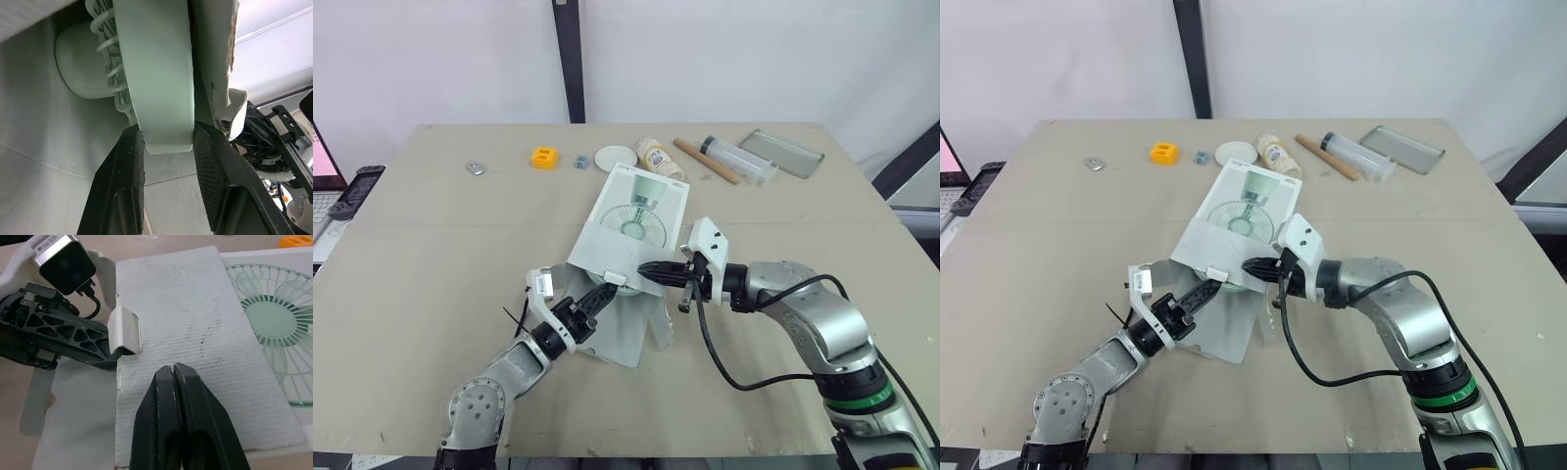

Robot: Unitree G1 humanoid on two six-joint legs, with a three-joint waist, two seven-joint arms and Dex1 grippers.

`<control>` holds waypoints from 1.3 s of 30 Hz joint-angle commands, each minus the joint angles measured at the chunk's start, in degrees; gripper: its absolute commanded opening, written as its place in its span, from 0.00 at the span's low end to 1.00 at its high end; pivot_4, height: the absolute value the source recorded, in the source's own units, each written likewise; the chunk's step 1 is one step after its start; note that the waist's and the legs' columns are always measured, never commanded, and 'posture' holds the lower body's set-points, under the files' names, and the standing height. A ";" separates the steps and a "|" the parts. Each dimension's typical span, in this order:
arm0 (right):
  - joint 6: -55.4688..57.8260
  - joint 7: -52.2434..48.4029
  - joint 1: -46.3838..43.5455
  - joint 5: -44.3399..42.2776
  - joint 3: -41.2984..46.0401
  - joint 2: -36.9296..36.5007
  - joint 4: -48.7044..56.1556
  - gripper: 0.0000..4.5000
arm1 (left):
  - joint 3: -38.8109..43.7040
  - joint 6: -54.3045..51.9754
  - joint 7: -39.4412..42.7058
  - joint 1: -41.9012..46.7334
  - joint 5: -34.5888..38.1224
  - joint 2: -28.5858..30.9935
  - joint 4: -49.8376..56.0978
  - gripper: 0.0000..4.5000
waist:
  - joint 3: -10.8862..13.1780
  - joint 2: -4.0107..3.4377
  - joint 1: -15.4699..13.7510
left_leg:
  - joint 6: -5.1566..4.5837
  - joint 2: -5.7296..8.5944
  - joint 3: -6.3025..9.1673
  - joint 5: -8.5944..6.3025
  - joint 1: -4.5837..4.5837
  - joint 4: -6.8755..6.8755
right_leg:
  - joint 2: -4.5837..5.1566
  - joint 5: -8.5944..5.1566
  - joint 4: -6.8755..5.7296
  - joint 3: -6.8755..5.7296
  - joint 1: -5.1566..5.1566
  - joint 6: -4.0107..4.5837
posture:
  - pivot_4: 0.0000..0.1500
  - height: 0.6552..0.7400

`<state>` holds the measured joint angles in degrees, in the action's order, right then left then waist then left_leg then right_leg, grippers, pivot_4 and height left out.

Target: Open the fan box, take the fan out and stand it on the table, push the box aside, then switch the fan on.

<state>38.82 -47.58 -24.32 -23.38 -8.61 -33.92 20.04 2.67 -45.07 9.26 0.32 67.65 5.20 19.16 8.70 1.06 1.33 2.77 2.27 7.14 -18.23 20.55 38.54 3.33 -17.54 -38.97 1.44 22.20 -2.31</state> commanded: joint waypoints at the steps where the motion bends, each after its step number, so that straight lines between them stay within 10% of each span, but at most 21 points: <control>1: 0.15 0.26 0.24 -0.13 0.06 -0.09 1.47 0.00 | 1.49 -0.90 -0.73 -1.79 0.87 1.21 1.58 0.22 | 0.00 0.00 0.00 | 0.00 0.00 0.00 0.00 0.00 0.00 | 0.00 0.00 0.00 0.00 0.00 0.00 | 1.00 1.00; 39: -2.90 0.84 1.55 0.76 -1.60 2.44 0.42 0.00 | 2.08 -2.46 -4.72 -25.70 26.20 20.15 14.33 0.22 | 0.00 -0.08 0.05 | -0.01 -0.02 -0.06 -0.01 -0.10 -0.16 | -0.06 -0.01 0.04 0.34 0.06 0.02 | 1.00 1.00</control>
<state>36.22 -46.99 -23.00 -22.87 -9.53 -31.62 20.16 4.77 -47.47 5.66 -24.15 94.92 24.21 33.73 8.70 0.98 1.38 2.76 2.24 7.07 -18.24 20.45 38.37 3.27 -17.55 -38.93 1.79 22.26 -2.30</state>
